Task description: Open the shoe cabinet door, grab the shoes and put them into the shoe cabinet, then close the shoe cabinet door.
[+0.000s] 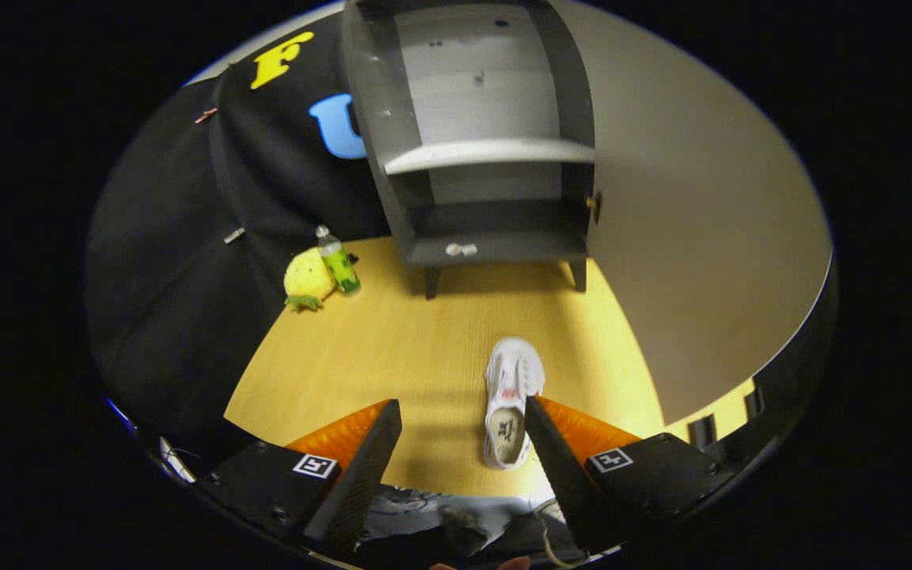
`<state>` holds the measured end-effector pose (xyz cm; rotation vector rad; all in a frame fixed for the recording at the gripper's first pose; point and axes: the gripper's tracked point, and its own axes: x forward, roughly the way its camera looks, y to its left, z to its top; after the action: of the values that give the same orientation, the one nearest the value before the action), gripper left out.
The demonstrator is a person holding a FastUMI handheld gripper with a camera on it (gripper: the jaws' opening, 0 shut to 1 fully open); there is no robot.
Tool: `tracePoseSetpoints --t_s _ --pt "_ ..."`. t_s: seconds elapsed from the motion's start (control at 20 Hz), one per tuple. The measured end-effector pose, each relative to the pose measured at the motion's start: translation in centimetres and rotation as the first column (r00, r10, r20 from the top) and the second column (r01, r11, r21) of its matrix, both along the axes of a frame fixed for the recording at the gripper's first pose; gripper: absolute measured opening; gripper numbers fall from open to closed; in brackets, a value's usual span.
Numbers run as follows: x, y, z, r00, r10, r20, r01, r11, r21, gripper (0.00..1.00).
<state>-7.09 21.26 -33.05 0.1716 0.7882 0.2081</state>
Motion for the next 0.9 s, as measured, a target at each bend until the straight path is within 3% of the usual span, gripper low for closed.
tracePoseSetpoints --t_s 0.15,0.25,0.35,0.45,0.7,0.9 --pt "0.0 0.5 -5.8 0.997 -0.016 -0.078 0.015 1.000 -0.017 0.99" --pt "0.8 0.7 -8.7 0.995 -0.027 -0.096 0.023 0.999 -0.034 0.91" --pt "1.7 1.1 -11.8 0.994 -0.038 -0.104 0.034 0.998 -0.046 0.90" --pt "2.6 1.3 -14.1 0.994 -0.061 -0.096 0.056 0.997 -0.054 0.81" --pt "5.8 1.0 -17.2 0.995 -0.098 0.003 0.098 0.991 -0.088 0.57" --pt "9.1 1.0 -17.7 0.986 -0.135 0.100 0.144 0.986 -0.089 0.56"
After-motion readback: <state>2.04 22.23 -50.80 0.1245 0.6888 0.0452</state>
